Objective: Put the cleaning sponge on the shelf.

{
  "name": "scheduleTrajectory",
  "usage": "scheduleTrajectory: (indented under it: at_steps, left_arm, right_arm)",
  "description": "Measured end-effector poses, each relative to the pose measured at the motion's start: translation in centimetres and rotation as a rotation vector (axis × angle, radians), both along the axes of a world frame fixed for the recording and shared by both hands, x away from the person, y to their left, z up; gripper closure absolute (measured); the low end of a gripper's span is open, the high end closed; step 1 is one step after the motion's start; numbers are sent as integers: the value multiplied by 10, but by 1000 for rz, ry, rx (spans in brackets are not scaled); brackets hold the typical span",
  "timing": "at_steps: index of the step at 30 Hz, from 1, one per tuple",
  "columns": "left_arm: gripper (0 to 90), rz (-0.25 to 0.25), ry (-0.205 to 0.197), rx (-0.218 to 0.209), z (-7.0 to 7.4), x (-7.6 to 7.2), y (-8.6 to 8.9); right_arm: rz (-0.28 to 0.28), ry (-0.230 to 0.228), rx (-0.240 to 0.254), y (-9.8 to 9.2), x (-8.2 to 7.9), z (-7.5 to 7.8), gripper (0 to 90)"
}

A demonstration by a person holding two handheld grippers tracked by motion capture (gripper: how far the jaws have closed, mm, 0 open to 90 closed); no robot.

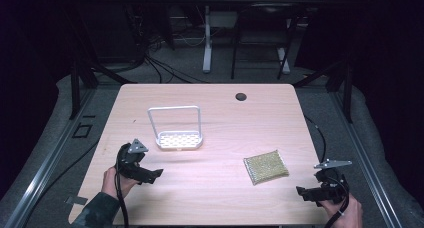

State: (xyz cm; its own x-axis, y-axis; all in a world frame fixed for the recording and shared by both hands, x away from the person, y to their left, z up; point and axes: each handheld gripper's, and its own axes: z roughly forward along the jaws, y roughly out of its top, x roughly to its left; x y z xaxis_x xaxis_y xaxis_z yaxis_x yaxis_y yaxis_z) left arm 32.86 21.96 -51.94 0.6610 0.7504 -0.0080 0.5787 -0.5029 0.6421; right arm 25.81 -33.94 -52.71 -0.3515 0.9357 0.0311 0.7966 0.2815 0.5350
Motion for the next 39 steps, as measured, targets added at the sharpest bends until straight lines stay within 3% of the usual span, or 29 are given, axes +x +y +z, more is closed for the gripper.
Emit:
scheduleTrajectory:
  at_steps: [6, 19, 22, 24, 28, 39]
  left_arm:
    - [2, -35, -3, -15, 4, -1, -8]
    - [1, -155, -19, -68, 21, -3, -44]
    - [1, -184, -22, -41, 24, -3, -58]
    - [2, -176, -26, -19, 24, -3, -65]
    - [2, -200, -6, 4, 23, 1, -79]
    - [2, -267, 11, 20, 18, 16, -120]
  right_arm:
    - [3, 3, -8, 0, 2, 1, 32]
    - [13, -6, -15, 2, 0, 5, 48]
    - [24, -15, -20, 5, -2, 8, 53]
    - [32, -23, -29, 7, -3, 10, 61]
    - [37, -36, -32, 9, -4, 11, 69]
    - [53, -29, -35, 12, -3, 9, 82]
